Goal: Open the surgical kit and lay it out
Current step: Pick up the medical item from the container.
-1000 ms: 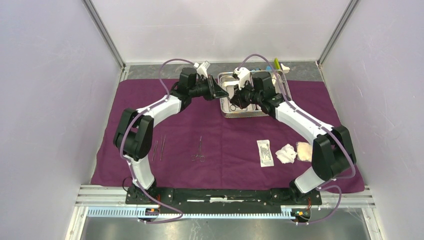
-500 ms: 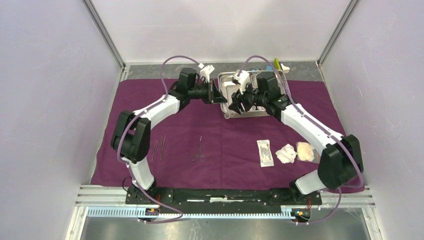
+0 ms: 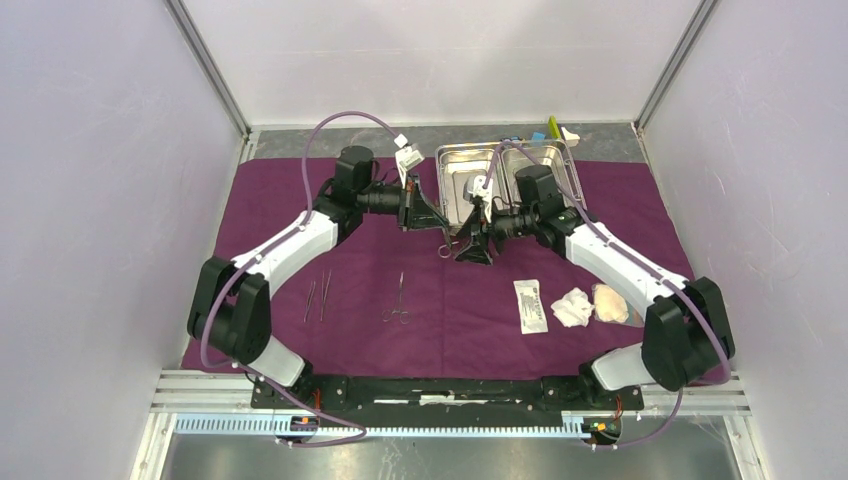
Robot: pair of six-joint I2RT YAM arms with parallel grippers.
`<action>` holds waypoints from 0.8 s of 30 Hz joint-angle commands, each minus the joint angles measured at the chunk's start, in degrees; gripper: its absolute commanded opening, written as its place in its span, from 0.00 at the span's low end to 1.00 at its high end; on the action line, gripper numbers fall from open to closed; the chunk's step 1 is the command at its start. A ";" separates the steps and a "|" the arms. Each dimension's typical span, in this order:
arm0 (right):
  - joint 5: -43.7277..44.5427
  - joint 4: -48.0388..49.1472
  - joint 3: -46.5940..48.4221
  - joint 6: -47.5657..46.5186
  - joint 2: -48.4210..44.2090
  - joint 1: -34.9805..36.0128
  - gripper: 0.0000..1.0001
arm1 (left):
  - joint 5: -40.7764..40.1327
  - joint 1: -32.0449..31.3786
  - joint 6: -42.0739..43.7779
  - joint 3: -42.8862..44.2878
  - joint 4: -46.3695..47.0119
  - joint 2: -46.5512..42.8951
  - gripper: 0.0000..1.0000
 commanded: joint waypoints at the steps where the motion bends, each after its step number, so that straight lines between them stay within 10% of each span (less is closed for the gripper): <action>1: -8.38 2.12 0.48 -1.32 1.37 0.23 0.62 | 4.50 -0.10 3.36 -1.02 5.15 -1.98 0.02; 14: -2.07 15.62 -1.68 14.01 2.97 0.35 0.00 | -8.59 -0.13 -1.09 -2.63 8.28 -2.88 0.12; 24: 16.67 12.84 5.49 24.00 6.89 2.42 0.00 | -35.58 -1.69 -6.98 5.95 -2.23 0.31 0.90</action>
